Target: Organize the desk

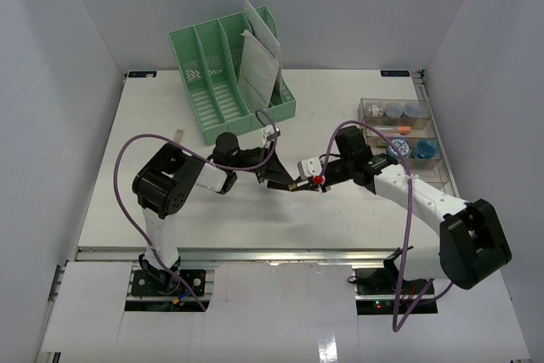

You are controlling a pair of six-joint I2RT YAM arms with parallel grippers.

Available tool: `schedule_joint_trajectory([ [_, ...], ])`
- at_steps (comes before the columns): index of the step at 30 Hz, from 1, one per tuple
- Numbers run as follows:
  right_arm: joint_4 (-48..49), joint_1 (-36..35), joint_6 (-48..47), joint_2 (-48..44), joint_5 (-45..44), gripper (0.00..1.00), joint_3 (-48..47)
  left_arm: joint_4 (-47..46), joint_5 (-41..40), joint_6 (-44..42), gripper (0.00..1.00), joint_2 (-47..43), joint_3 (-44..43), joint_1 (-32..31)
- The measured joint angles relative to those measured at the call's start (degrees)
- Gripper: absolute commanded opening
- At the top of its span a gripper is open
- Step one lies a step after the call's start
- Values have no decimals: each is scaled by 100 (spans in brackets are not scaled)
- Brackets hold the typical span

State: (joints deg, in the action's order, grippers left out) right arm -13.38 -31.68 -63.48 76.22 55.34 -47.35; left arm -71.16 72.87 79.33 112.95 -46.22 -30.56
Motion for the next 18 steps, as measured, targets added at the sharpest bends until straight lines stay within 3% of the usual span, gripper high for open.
schedule_joint_trajectory([
  [4,-10,0,0,-217,-298,8,152,734,-4,-601,98,-126,-203,120],
  [7,-2,66,21,-523,-515,8,400,2656,-267,-1846,98,-512,-636,219],
  [9,-48,254,59,-836,-630,8,634,4111,-895,-2908,98,-835,-1054,250],
  [13,-354,1302,41,-1367,-763,8,769,6312,-2252,-4677,98,-1636,-1574,357],
  [18,-1043,2994,-410,-1449,-889,8,663,7769,-3705,-5823,98,-2489,-1528,902],
])
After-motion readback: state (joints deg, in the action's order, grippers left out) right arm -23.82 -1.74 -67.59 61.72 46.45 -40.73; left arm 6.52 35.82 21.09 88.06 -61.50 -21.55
